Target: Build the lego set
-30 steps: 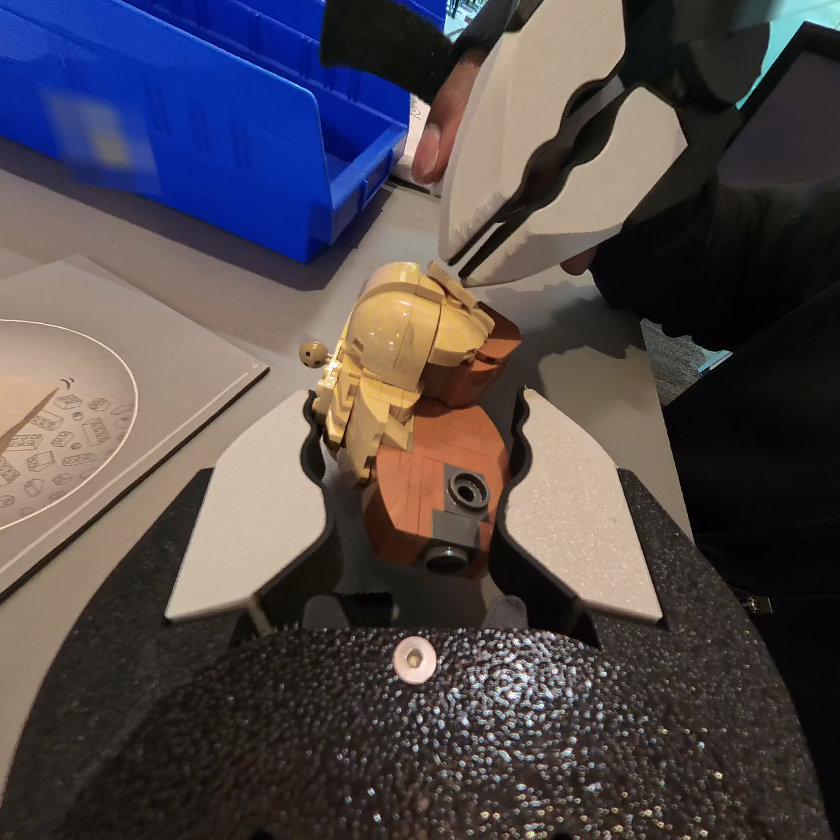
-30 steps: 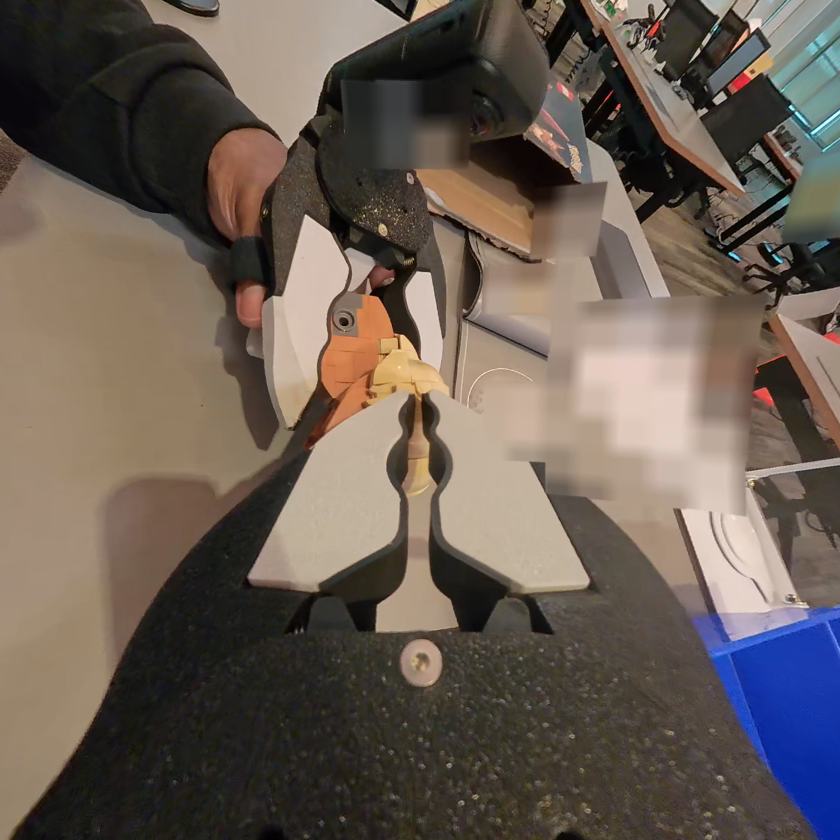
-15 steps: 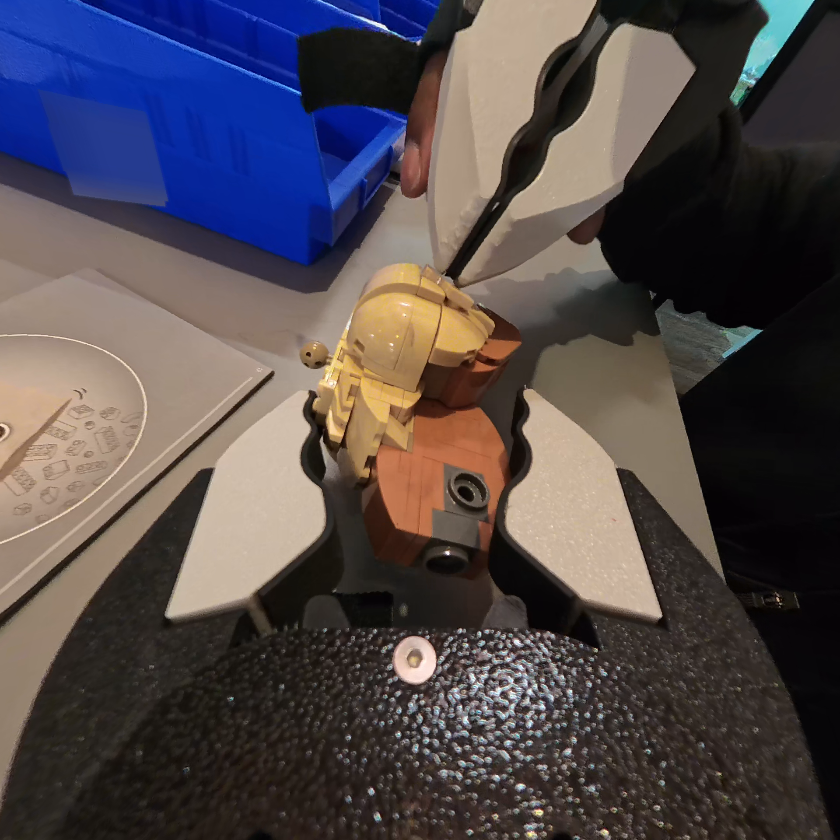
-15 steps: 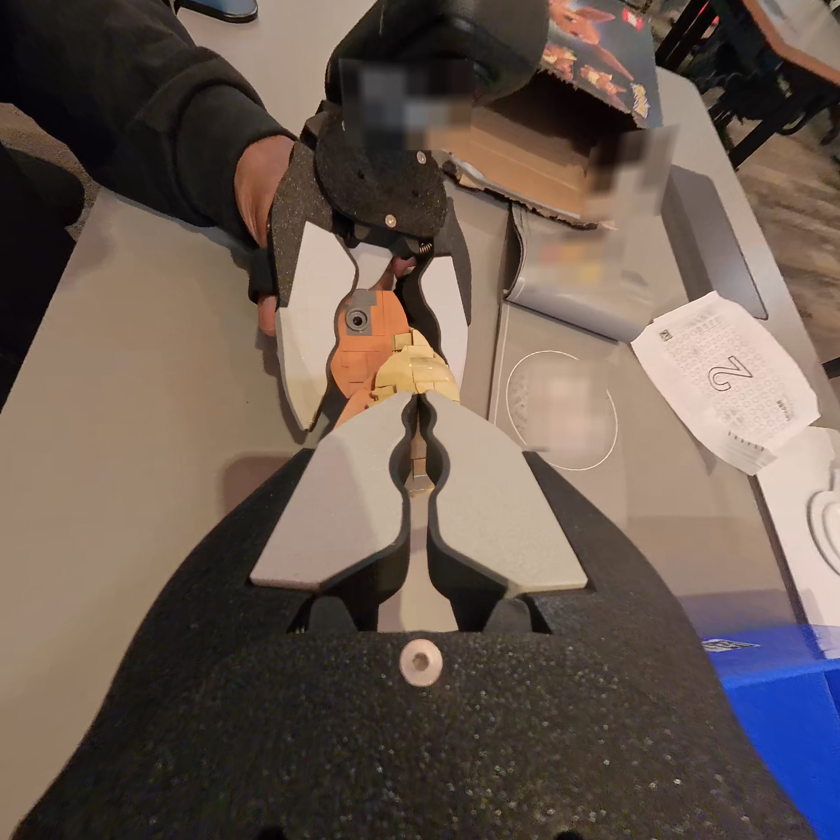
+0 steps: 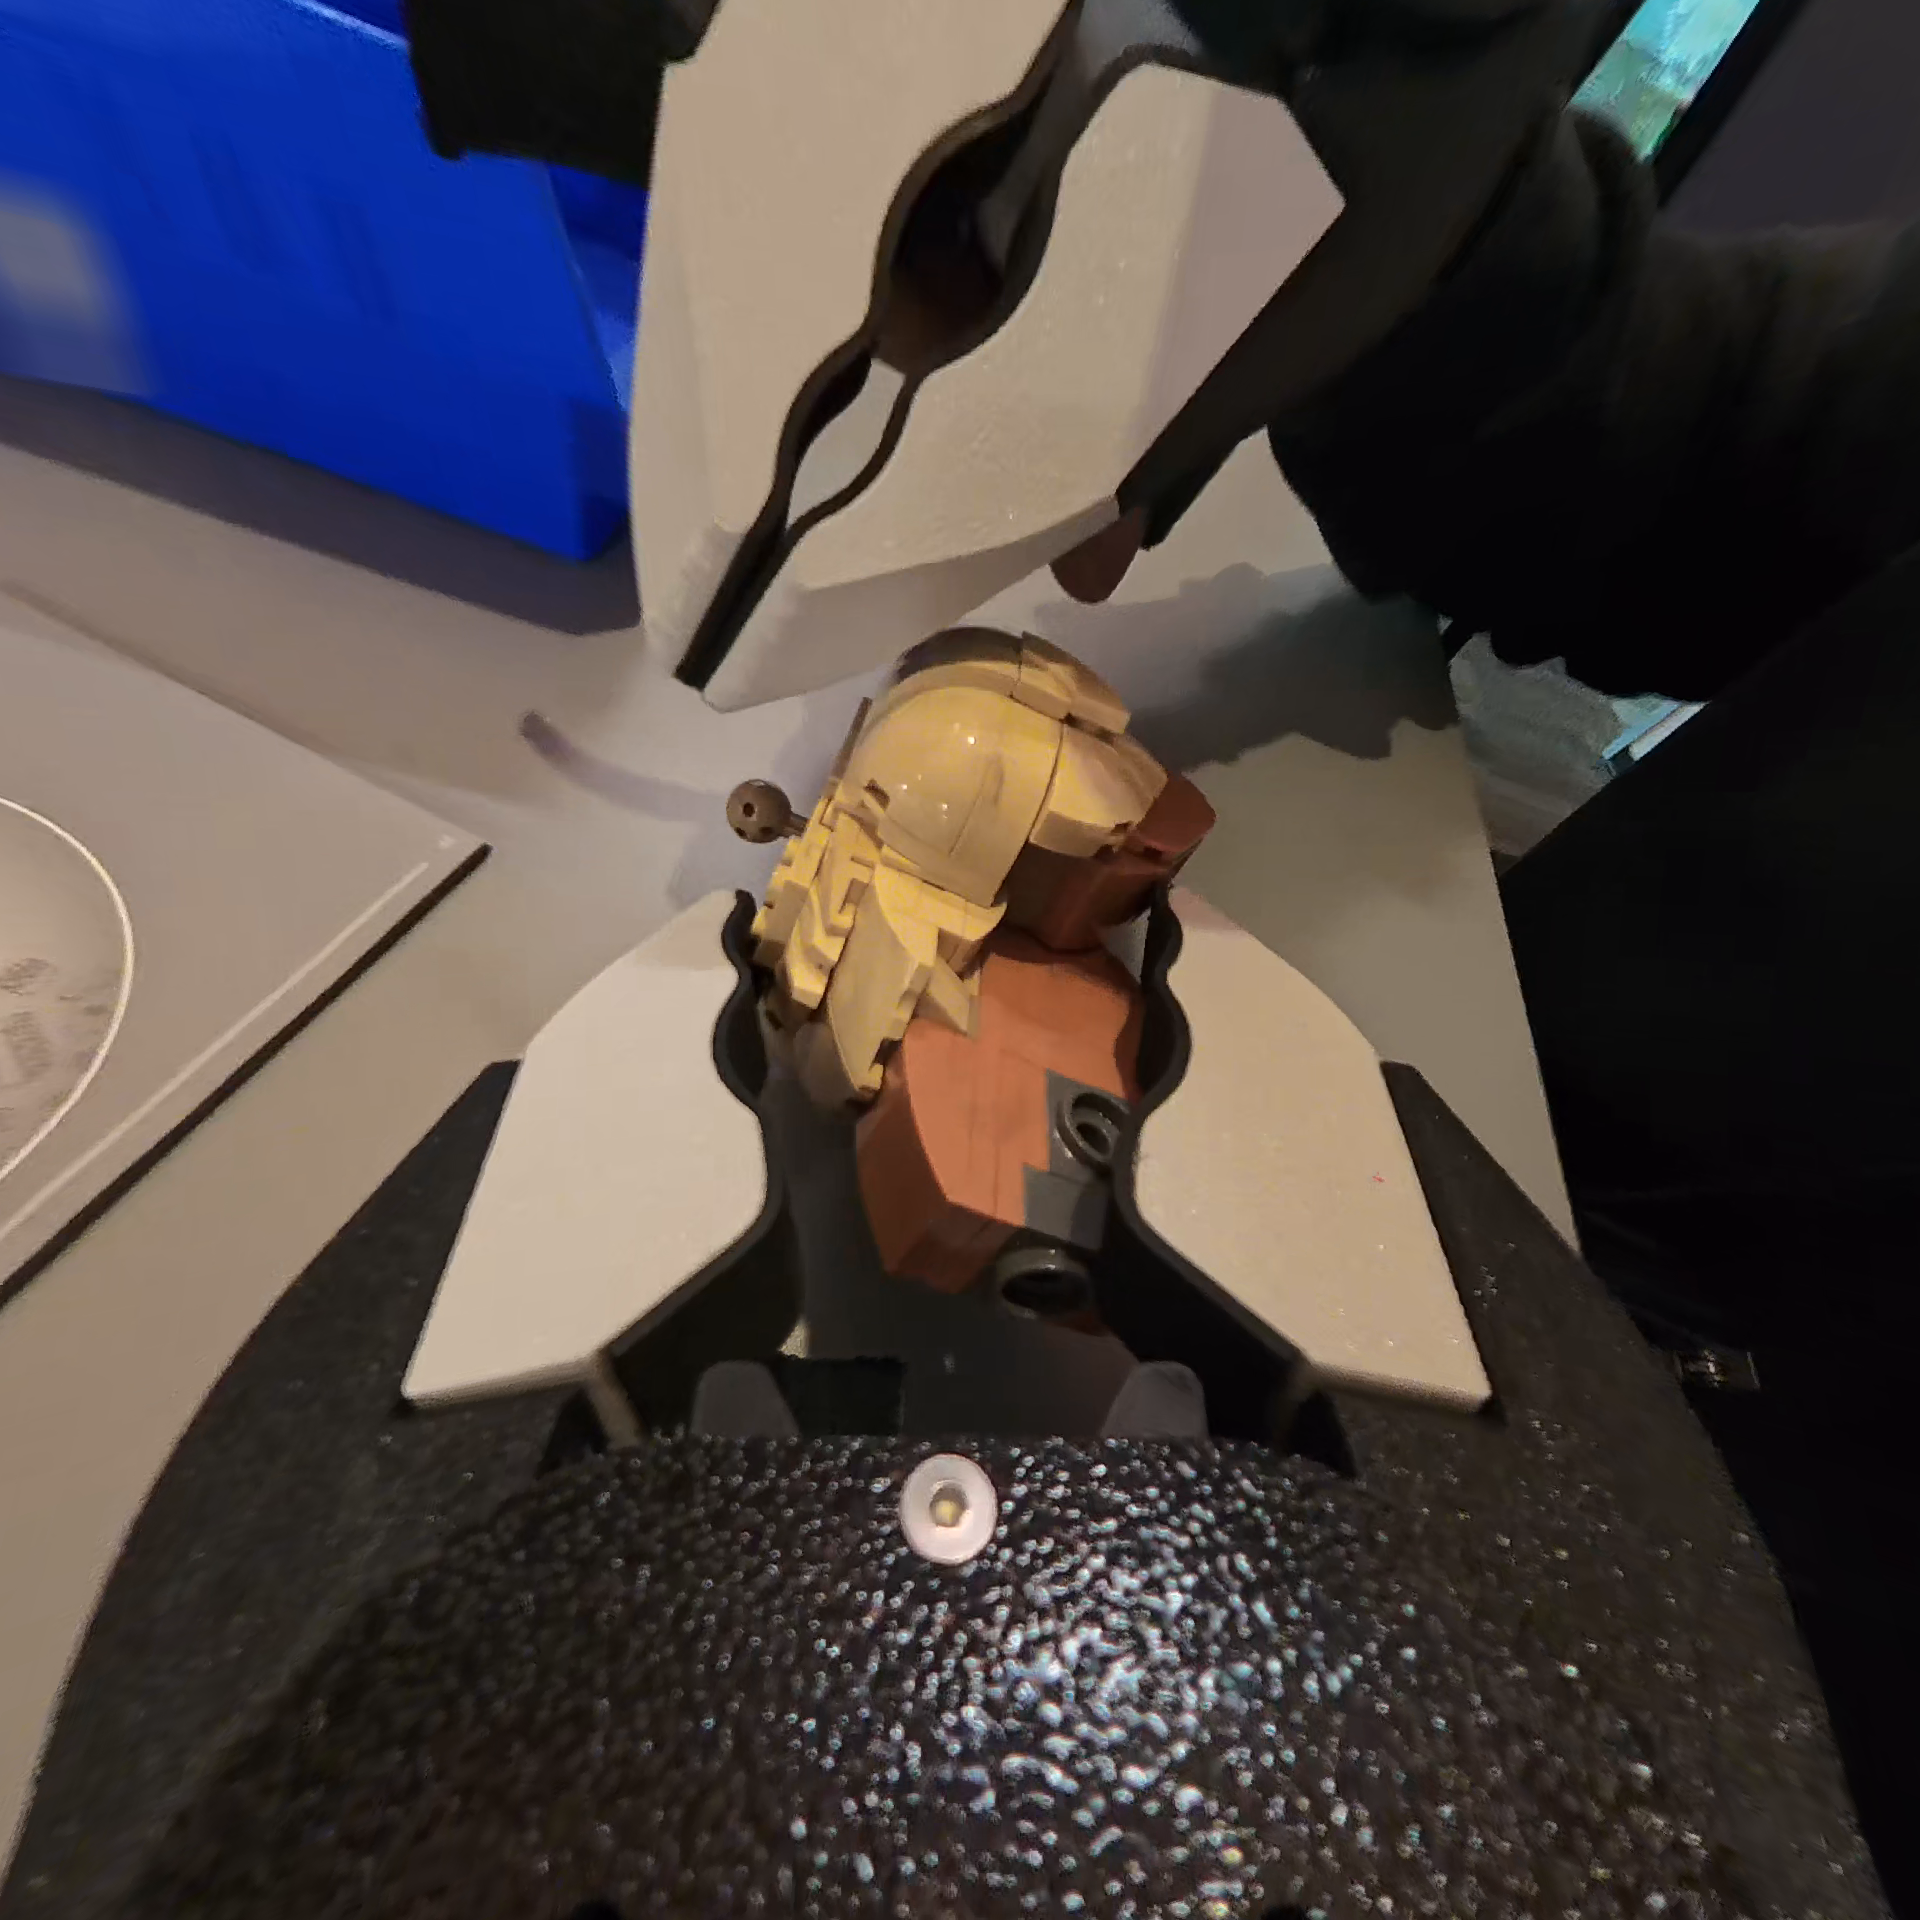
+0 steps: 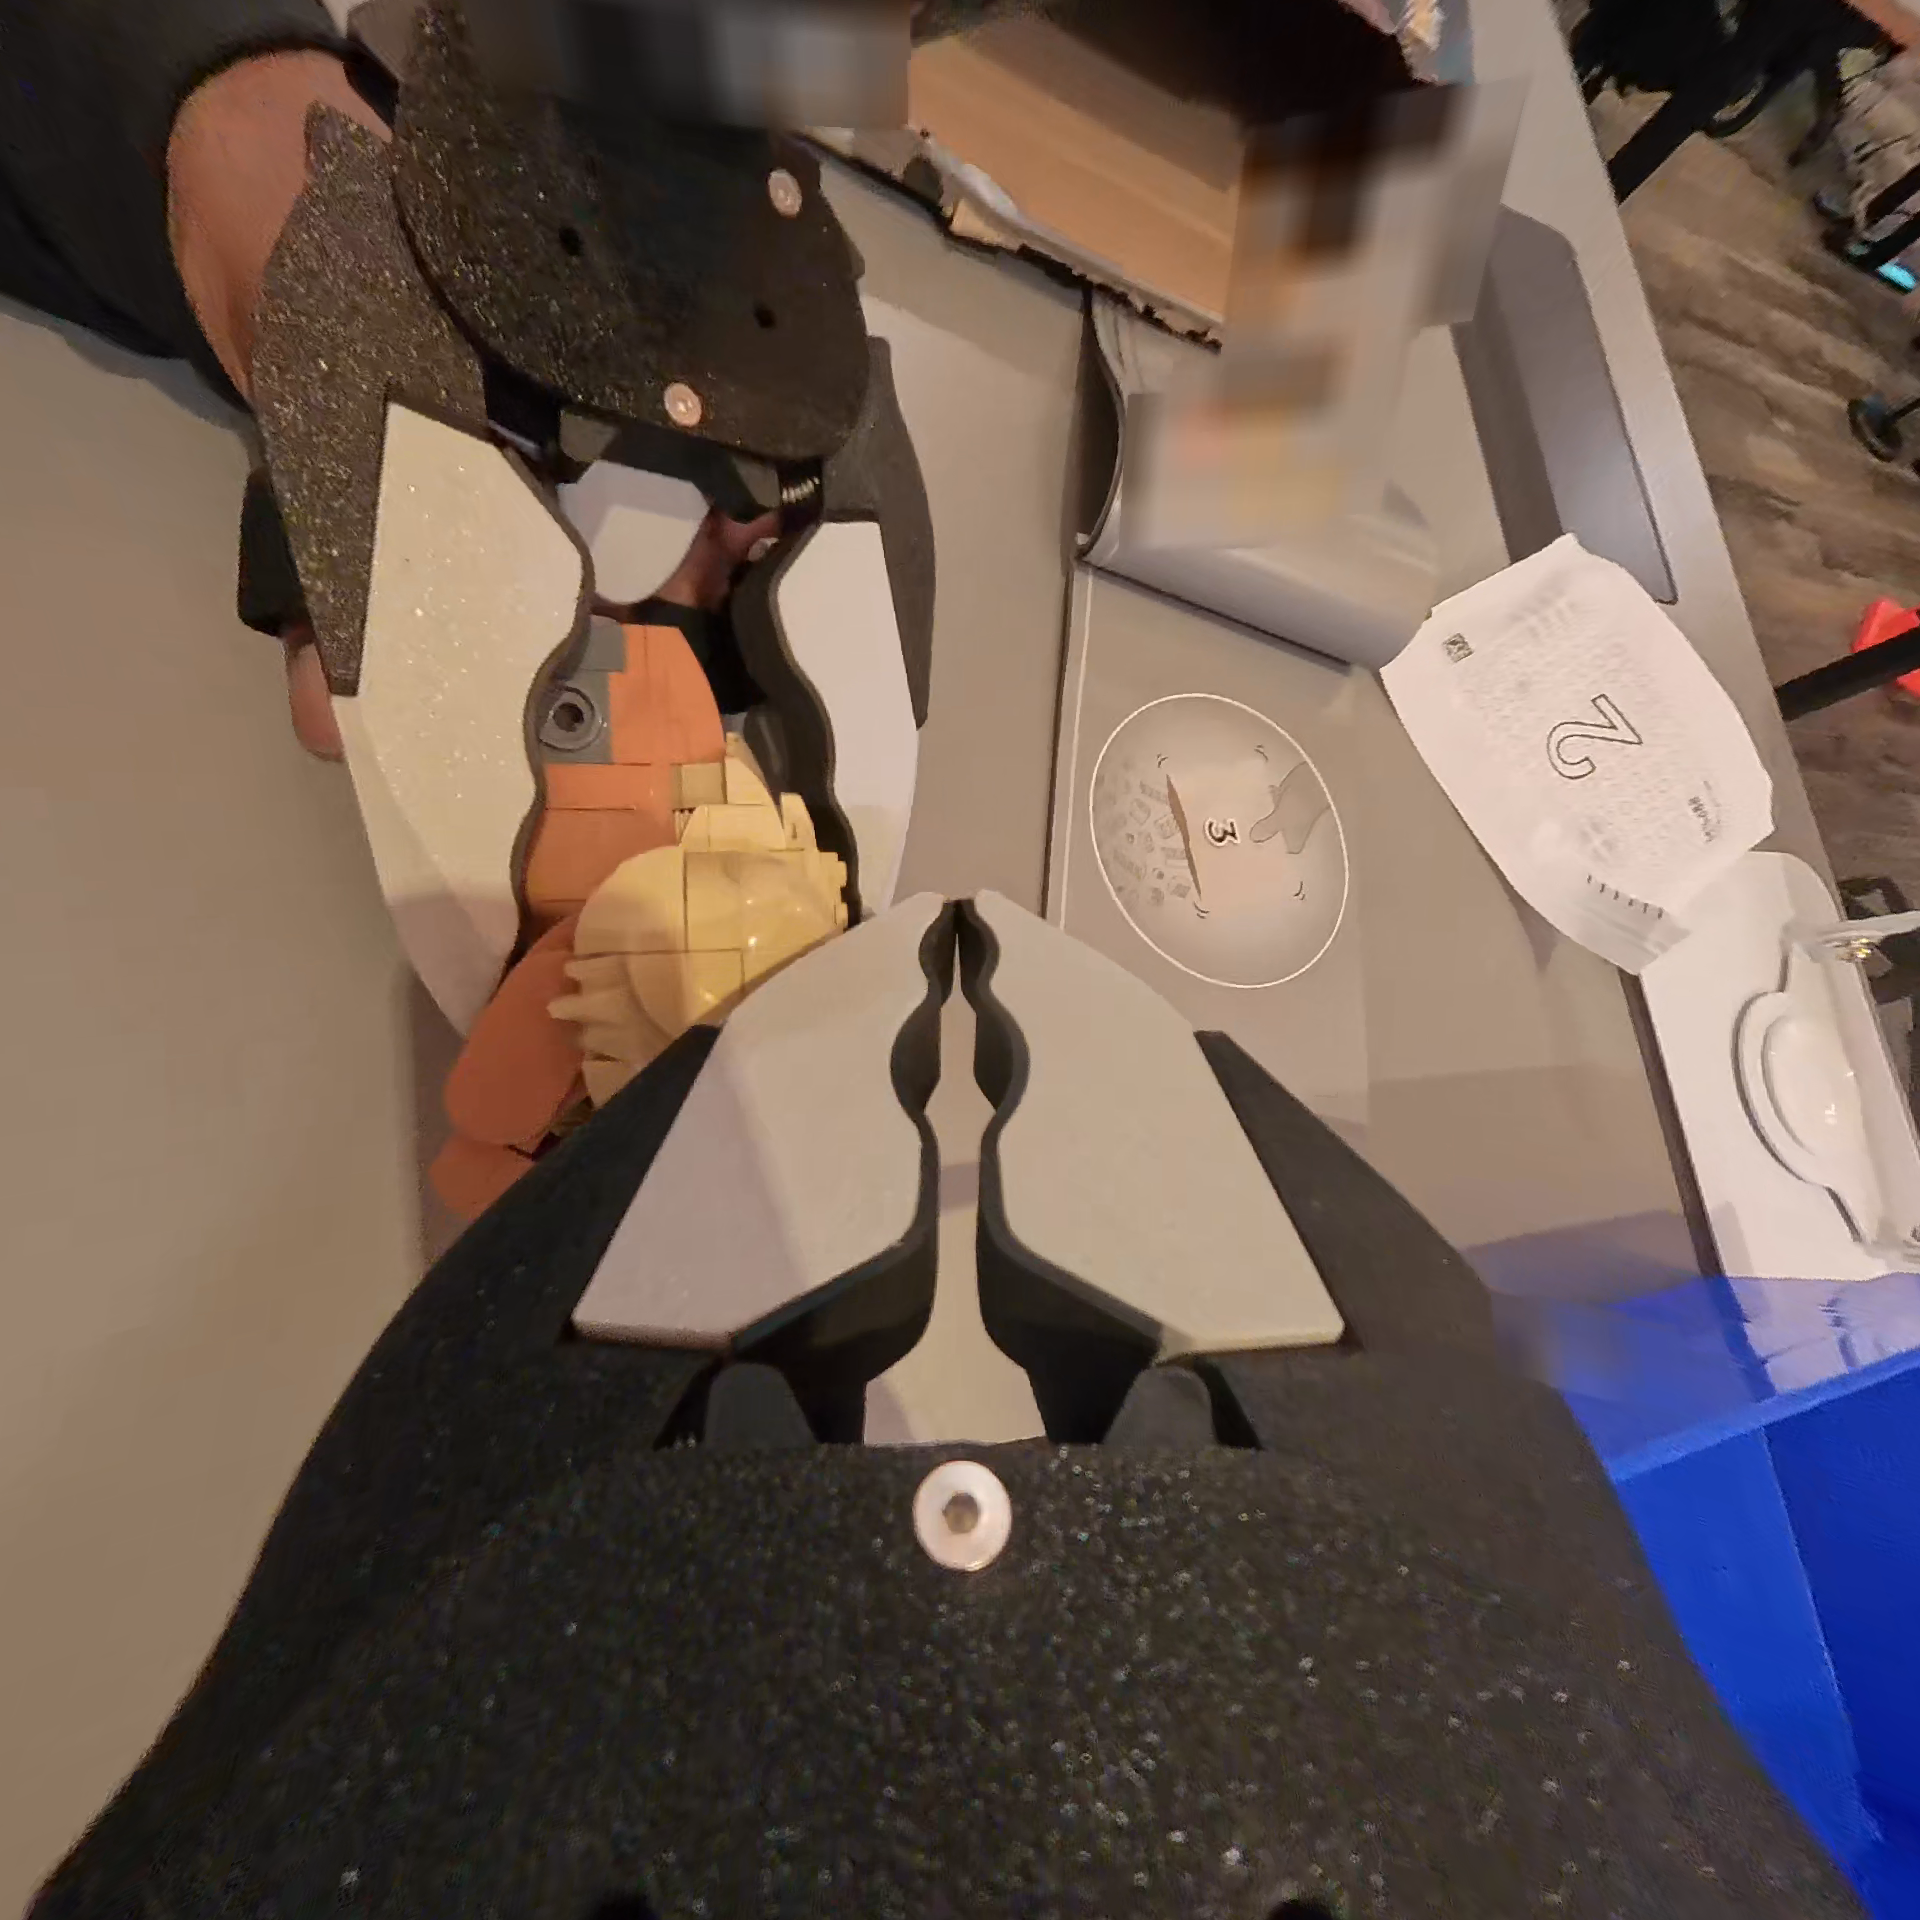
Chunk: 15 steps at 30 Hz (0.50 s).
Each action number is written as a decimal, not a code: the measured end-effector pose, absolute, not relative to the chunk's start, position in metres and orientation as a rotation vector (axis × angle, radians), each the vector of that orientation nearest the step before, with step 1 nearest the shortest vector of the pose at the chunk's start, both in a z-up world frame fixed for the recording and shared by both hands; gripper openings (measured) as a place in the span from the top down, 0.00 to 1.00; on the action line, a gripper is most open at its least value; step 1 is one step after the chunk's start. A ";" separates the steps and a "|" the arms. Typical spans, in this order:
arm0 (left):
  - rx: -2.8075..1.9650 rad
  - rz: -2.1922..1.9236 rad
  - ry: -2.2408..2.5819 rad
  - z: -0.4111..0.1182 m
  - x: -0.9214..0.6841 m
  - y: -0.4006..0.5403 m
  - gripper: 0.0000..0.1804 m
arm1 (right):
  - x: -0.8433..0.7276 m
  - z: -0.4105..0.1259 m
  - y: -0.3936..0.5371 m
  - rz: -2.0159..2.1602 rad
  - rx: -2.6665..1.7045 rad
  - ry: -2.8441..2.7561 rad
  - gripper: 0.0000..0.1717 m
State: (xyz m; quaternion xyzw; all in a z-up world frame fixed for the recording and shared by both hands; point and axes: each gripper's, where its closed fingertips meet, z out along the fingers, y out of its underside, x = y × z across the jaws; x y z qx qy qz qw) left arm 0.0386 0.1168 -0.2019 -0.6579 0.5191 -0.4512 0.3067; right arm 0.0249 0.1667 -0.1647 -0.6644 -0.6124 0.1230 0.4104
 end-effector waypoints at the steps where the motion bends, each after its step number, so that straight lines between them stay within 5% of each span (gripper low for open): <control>1: -1.738 -1.219 1.343 -0.199 0.037 0.119 0.62 | 0.025 -0.163 0.169 0.303 -1.669 -1.516 1.00; 8: -1.770 -1.240 1.228 -0.194 0.027 0.139 0.61 | 0.033 -0.122 0.167 0.542 -1.648 -1.298 1.00; 15: -1.753 -1.161 1.214 -0.194 0.027 0.144 0.62 | 0.023 -0.137 0.142 0.556 -1.719 -1.387 0.99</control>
